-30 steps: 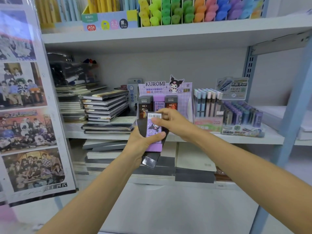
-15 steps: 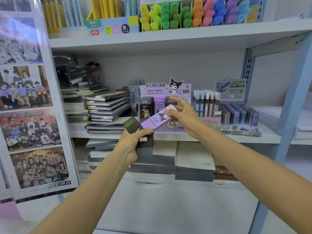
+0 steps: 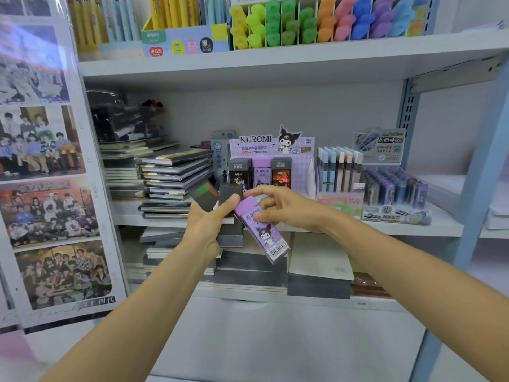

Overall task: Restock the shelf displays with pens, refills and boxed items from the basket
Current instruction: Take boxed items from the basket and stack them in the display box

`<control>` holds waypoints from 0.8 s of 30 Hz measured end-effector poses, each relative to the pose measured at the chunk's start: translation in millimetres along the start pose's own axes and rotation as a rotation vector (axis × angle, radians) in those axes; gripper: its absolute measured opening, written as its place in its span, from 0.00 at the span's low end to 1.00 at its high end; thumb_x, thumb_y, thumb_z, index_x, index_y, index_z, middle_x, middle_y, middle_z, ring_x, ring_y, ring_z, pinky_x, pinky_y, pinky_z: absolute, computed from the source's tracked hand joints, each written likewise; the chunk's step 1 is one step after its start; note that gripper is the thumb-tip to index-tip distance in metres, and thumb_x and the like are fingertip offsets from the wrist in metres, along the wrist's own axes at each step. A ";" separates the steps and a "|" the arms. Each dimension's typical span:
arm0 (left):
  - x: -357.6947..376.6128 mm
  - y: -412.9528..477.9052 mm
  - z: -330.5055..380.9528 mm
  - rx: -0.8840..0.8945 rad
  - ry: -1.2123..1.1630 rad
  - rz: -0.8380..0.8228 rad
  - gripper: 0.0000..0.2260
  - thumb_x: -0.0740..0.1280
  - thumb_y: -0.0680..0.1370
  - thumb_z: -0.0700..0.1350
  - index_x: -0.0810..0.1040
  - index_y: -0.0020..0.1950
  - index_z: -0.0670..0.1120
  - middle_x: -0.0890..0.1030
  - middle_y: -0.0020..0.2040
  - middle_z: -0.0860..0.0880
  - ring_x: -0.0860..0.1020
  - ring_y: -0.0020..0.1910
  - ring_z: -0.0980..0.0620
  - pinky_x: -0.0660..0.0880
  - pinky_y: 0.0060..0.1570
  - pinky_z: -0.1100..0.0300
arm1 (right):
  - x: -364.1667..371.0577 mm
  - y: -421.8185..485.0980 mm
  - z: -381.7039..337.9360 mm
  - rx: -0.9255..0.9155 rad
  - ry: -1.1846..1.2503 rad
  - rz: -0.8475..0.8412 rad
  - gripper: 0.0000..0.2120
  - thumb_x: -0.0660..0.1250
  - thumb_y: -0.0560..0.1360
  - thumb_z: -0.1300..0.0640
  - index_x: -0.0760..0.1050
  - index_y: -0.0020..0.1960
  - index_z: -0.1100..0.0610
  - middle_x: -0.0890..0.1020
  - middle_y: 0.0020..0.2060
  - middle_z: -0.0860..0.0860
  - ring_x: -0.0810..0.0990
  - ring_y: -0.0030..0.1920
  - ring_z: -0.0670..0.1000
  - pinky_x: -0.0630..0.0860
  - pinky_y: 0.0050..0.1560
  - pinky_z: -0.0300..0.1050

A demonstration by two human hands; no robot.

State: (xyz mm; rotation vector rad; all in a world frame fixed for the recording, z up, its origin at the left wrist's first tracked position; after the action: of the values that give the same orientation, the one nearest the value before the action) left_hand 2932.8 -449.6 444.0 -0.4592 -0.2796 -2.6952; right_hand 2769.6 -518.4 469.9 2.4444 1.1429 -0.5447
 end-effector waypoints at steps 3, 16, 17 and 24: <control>-4.2 8.9 0.8 -0.089 -0.114 0.041 0.10 0.69 0.77 0.41 0.75 0.58 0.47 0.85 0.45 0.44 0.84 0.37 0.45 0.80 0.29 0.53 | -12.2 4.6 -7.7 -0.032 -0.012 0.082 0.19 0.66 0.77 0.64 0.71 0.65 0.48 0.82 0.52 0.53 0.84 0.50 0.50 0.80 0.43 0.40; -17.5 28.9 2.0 -0.030 -0.011 -0.010 0.19 0.70 0.75 0.33 0.73 0.65 0.38 0.82 0.52 0.44 0.81 0.45 0.45 0.79 0.44 0.49 | -69.0 49.9 -29.1 -0.211 -0.507 0.796 0.10 0.68 0.75 0.61 0.67 0.49 0.53 0.77 0.41 0.47 0.77 0.42 0.49 0.74 0.40 0.45; -19.0 30.1 1.4 -0.022 -0.004 -0.007 0.20 0.70 0.74 0.34 0.72 0.66 0.38 0.82 0.54 0.43 0.81 0.46 0.46 0.79 0.43 0.50 | -68.7 53.1 -26.7 -0.199 -0.545 0.775 0.10 0.69 0.75 0.61 0.67 0.49 0.53 0.79 0.43 0.48 0.78 0.44 0.50 0.74 0.43 0.46; -23.7 36.1 -1.3 0.006 -0.010 -0.017 0.21 0.71 0.73 0.34 0.72 0.65 0.41 0.82 0.57 0.42 0.82 0.49 0.45 0.80 0.53 0.45 | -63.3 72.3 -7.4 -0.133 -0.772 0.600 0.10 0.70 0.75 0.58 0.68 0.48 0.52 0.78 0.49 0.51 0.75 0.52 0.53 0.73 0.53 0.49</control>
State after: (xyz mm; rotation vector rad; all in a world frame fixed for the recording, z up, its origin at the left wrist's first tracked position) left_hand 2967.9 -474.4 439.1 -0.4706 -0.2957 -2.7089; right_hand 2790.1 -597.9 520.4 1.9943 0.1219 -1.0274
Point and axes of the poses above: each hand's wrist, its own y-axis towards the middle knuckle, its own x-axis out of the palm, z = x × y, the point moved 2 cm from there along y, towards the middle knuckle
